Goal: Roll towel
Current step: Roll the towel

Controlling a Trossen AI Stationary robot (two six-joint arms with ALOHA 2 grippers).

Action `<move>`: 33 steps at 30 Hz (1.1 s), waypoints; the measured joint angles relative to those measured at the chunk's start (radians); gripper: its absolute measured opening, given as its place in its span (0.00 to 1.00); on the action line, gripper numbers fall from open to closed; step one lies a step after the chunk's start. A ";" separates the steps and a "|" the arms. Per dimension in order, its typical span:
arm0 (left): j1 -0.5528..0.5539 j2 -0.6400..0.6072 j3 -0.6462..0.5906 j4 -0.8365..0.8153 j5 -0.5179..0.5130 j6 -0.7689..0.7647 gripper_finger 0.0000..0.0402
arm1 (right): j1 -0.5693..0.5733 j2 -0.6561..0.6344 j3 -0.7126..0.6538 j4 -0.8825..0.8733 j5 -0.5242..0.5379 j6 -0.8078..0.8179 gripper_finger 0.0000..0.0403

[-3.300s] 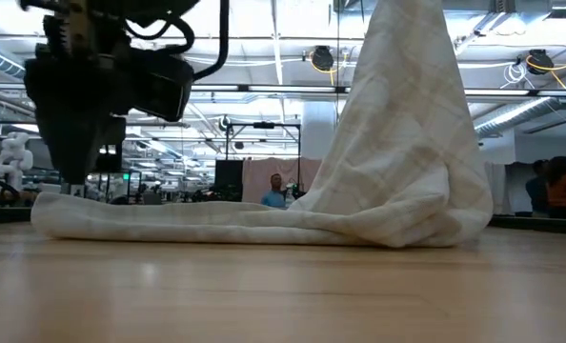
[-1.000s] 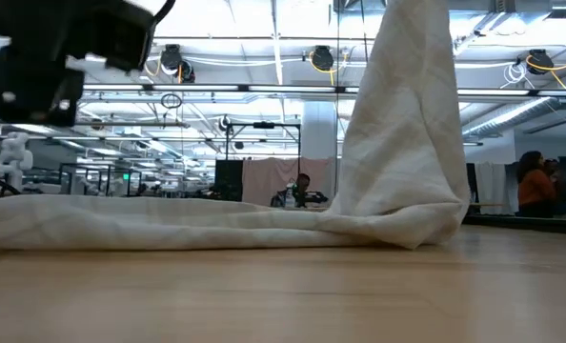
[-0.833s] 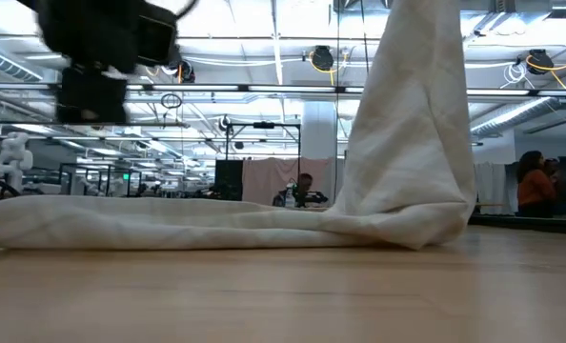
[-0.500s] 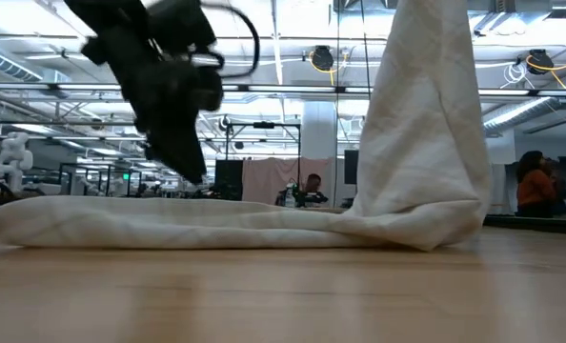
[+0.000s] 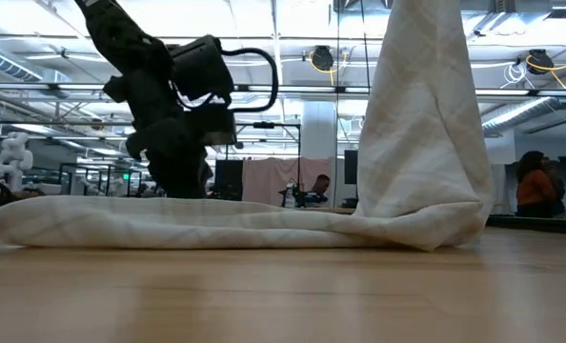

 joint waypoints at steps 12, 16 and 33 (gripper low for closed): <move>0.009 0.000 0.008 -0.280 -0.135 -0.125 0.05 | 0.000 0.019 0.000 0.107 0.025 0.007 0.00; -0.007 -0.024 0.008 -0.392 -0.124 -0.261 0.05 | -0.001 0.041 0.000 0.191 0.059 -0.003 0.00; -0.181 -0.234 0.003 -0.559 -0.059 -0.698 0.05 | -0.003 0.158 0.000 0.245 -0.001 -0.158 0.00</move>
